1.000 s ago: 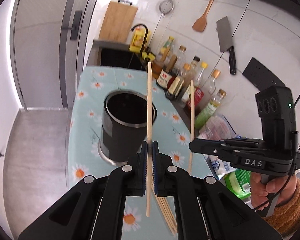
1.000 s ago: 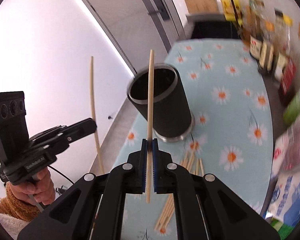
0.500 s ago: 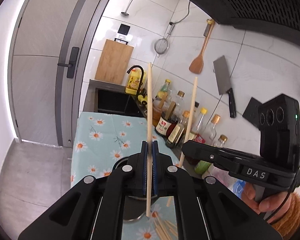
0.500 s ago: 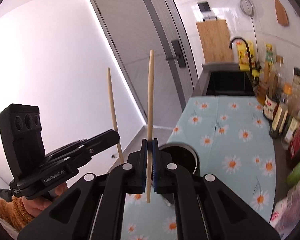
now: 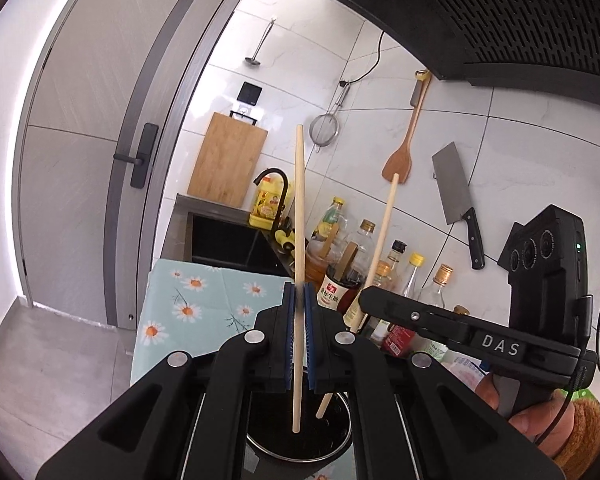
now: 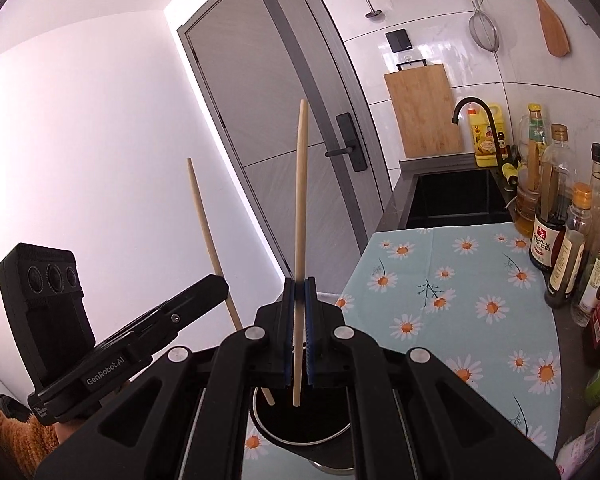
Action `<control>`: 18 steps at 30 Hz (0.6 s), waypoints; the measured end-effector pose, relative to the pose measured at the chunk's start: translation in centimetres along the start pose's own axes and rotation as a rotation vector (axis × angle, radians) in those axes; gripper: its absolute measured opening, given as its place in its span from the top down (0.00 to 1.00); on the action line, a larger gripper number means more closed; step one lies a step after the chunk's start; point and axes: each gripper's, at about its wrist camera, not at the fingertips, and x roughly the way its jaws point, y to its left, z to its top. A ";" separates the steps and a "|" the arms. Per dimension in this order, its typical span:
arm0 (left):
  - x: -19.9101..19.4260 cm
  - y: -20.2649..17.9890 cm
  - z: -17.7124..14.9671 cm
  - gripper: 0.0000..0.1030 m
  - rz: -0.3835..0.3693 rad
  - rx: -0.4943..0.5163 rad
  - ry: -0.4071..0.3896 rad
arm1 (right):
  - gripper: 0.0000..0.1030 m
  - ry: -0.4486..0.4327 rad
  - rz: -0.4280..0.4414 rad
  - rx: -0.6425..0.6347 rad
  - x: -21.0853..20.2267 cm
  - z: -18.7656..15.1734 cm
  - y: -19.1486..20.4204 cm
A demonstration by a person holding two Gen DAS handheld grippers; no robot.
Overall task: Organize utensils
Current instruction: 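Carry the chopstick with the left tool over the black holder, then open the left tool to drop the chopstick into the holder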
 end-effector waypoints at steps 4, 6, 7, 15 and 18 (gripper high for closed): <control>0.3 0.4 -0.9 0.96 -0.004 -0.007 0.003 | 0.94 0.012 -0.004 -0.009 0.4 -0.6 -0.1; 0.3 0.5 -1.2 0.95 0.001 -0.008 0.008 | 0.94 0.016 -0.008 -0.016 0.5 -0.8 0.0; 0.4 0.5 -1.4 0.95 0.007 -0.007 0.017 | 0.94 0.020 -0.014 -0.020 0.6 -1.0 0.0; 0.3 0.8 -1.6 0.95 0.025 -0.005 0.038 | 0.61 0.025 -0.001 0.008 0.5 -1.4 -0.1; 0.1 0.9 -1.7 0.95 0.028 -0.011 0.042 | 0.61 0.028 -0.003 0.008 0.3 -1.5 0.1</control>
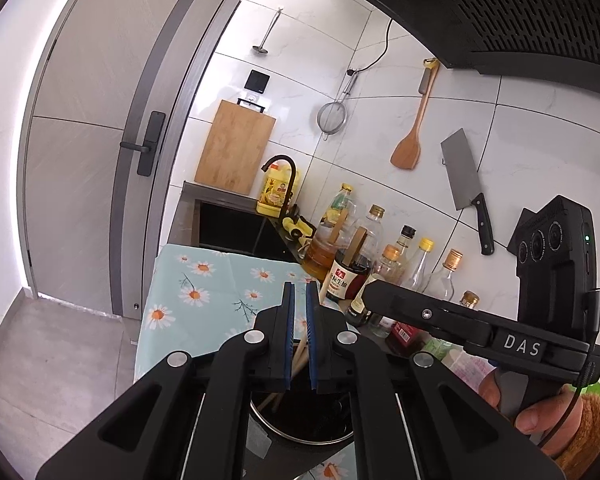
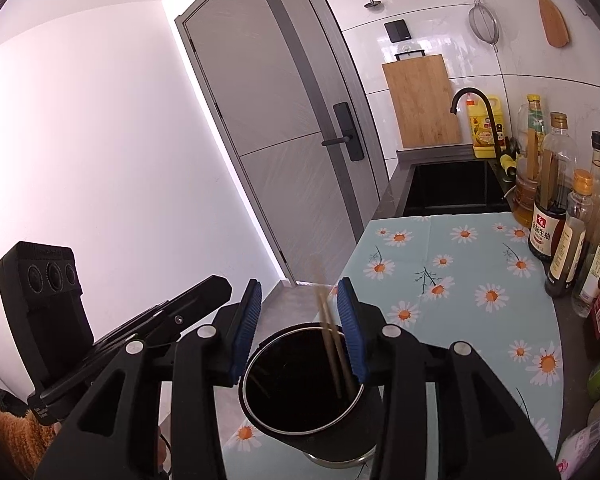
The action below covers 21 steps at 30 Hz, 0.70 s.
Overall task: Organize utensils
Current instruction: 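Open the left tool to drop the chopstick into the holder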
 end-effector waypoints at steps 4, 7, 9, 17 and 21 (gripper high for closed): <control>-0.3 0.1 0.0 0.88 0.001 -0.013 0.011 | 0.61 -0.002 -0.007 -0.007 -0.5 0.0 0.3; -0.8 0.0 0.1 0.75 0.004 -0.019 0.006 | 0.61 -0.007 -0.013 -0.001 -1.0 -0.1 0.3; -1.1 -0.2 0.2 0.73 0.004 -0.016 0.005 | 0.59 -0.008 -0.017 -0.002 -1.5 -0.1 0.4; -3.2 -1.1 0.5 0.70 -0.001 -0.007 0.015 | 0.37 -0.011 -0.051 -0.015 -4.9 -0.7 1.0; -4.7 -1.8 0.4 0.65 -0.001 -0.005 0.020 | 0.35 -0.005 -0.077 -0.012 -6.8 -1.2 1.0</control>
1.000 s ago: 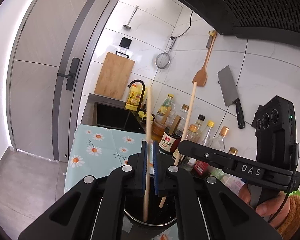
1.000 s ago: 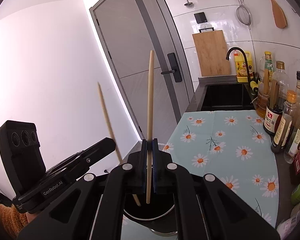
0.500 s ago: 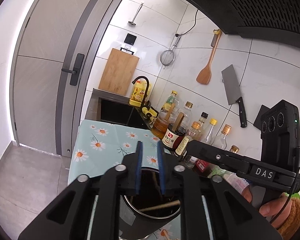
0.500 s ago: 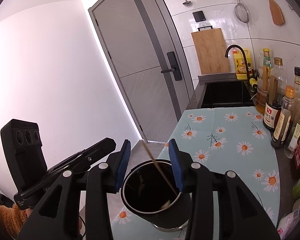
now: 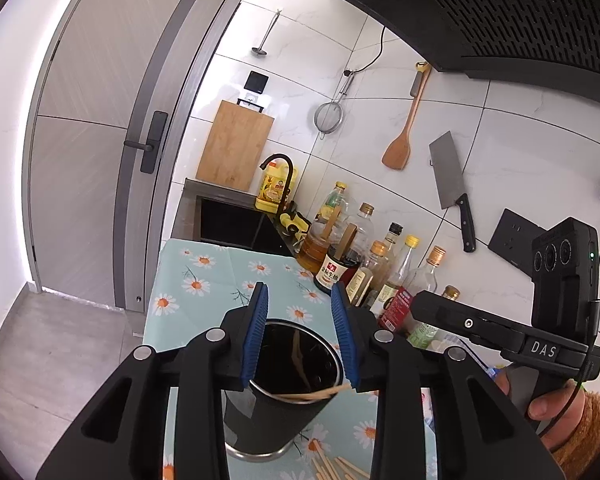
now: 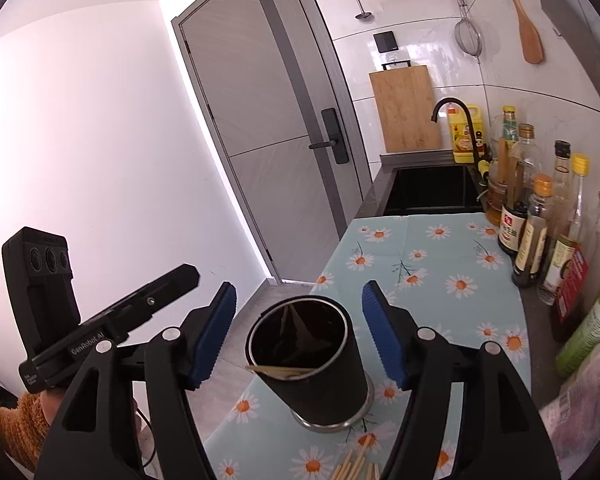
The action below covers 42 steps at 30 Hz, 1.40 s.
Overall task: Organize utensils
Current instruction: 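Open the left tool to drop the chopstick into the holder, then move the left tool back down and close it on another chopstick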
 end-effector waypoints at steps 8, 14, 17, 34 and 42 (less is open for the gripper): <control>-2.6 -1.6 -1.2 0.42 0.027 0.015 0.060 | 0.31 0.088 -0.045 -0.002 -2.2 -1.8 -0.4; -3.2 -2.5 -2.7 0.36 0.027 0.021 0.157 | 0.29 0.210 -0.103 -0.018 -1.8 -3.4 -1.2; -2.8 -2.7 -3.9 0.36 0.048 0.026 0.215 | 0.29 0.300 -0.108 -0.015 -1.0 -4.8 -1.8; 2.0 -1.8 -13.3 0.36 0.123 -0.048 0.686 | 0.58 0.994 -0.194 0.125 7.9 -15.5 -8.1; 3.6 -2.2 -16.1 0.36 0.123 -0.080 0.792 | 0.67 1.152 -0.211 -0.013 11.6 -17.6 -6.1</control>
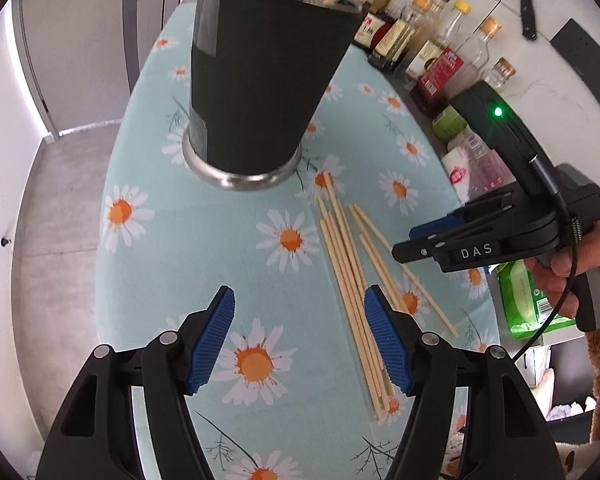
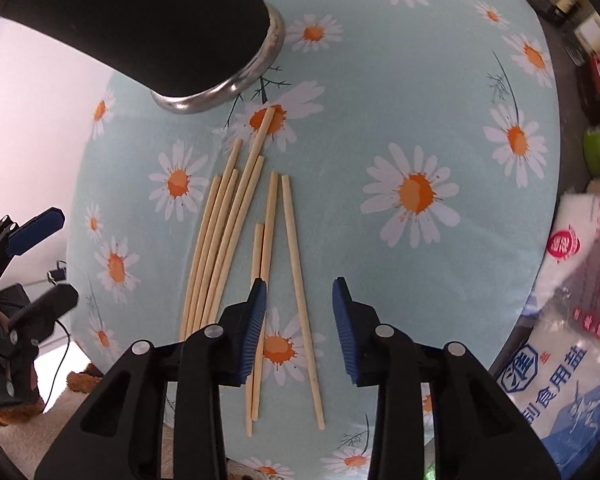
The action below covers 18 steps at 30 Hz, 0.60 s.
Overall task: Organize utensils
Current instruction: 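Move the left tool back down and close it on another chopstick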
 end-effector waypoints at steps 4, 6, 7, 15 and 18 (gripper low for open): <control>1.1 0.1 -0.4 0.36 -0.004 -0.027 0.046 | 0.71 0.025 -0.055 -0.022 1.0 0.4 0.8; 1.5 0.1 -0.8 0.36 0.003 -0.024 0.061 | 0.75 0.033 -0.066 -0.024 1.3 0.6 0.9; 1.6 0.1 -0.9 0.36 0.006 -0.022 0.065 | 0.76 0.032 -0.066 -0.027 1.4 0.6 1.0; 2.3 0.1 -1.1 0.36 0.006 -0.013 0.111 | 0.78 0.059 -0.109 -0.053 2.2 1.9 1.9; 2.3 -0.1 -0.8 0.36 -0.001 -0.004 0.118 | 0.85 0.058 -0.132 -0.046 2.1 2.0 2.3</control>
